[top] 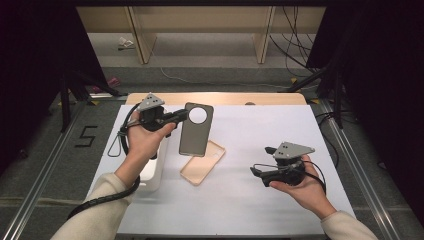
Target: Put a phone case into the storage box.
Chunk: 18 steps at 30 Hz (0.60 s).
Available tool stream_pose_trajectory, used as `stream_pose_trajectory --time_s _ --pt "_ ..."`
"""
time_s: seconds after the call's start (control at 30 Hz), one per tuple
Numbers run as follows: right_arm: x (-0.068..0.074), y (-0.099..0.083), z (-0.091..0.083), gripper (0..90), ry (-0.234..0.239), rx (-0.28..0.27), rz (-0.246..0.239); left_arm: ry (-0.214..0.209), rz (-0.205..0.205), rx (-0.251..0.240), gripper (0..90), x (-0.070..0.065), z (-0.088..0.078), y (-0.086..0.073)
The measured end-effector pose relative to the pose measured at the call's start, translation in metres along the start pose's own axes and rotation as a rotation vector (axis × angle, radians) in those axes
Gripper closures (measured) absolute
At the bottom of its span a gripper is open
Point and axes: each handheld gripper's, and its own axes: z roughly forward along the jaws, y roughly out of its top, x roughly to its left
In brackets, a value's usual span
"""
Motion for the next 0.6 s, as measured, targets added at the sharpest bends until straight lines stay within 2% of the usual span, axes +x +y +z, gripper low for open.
stream_pose_trajectory --time_s 0.6 --pt "-0.001 -0.001 0.000 16.5 -0.003 -0.008 0.021 0.033 0.020 -0.034 83.7 0.019 -0.011 0.013"
